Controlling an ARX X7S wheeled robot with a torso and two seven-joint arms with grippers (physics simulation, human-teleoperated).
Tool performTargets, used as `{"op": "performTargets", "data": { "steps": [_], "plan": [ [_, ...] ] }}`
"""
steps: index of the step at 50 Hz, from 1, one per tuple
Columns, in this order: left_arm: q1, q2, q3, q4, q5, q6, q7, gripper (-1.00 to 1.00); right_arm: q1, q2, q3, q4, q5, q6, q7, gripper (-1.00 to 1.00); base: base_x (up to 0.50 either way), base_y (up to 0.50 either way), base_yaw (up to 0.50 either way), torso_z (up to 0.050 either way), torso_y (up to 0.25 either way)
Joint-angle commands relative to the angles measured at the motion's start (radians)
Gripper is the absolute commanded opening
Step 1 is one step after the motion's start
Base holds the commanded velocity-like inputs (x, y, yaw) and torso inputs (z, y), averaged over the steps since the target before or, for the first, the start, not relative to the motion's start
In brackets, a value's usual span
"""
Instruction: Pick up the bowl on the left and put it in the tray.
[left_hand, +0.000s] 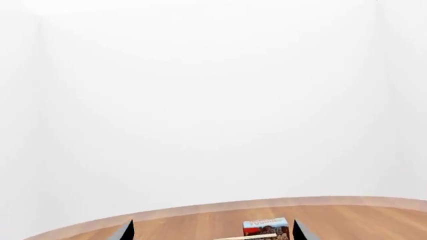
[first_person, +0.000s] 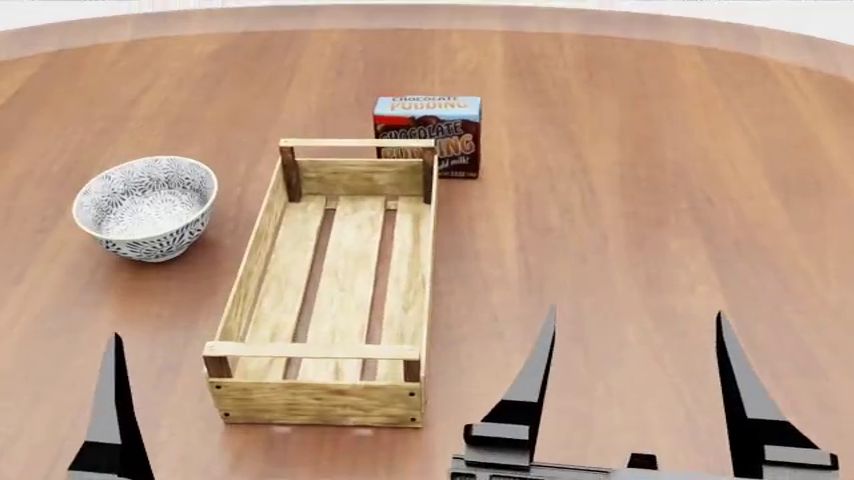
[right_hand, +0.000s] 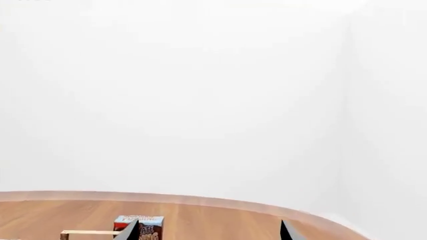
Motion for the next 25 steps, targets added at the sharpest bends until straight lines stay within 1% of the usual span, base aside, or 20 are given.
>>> {"op": "performTargets", "data": {
  "steps": [1, 25],
  "plan": [
    [0.004, -0.010, 0.000, 0.034, -0.009, -0.019, -0.013, 1.00, 0.006, 0.012, -0.006, -0.032, 0.002, 0.023, 0.016, 1.00, 0.50, 0.00, 0.00, 0.000, 0.000],
    [0.001, -0.026, 0.009, 0.037, -0.023, -0.025, -0.033, 1.00, 0.009, 0.030, -0.009, -0.038, 0.023, 0.030, 0.038, 1.00, 0.50, 0.00, 0.00, 0.000, 0.000]
  ]
}}
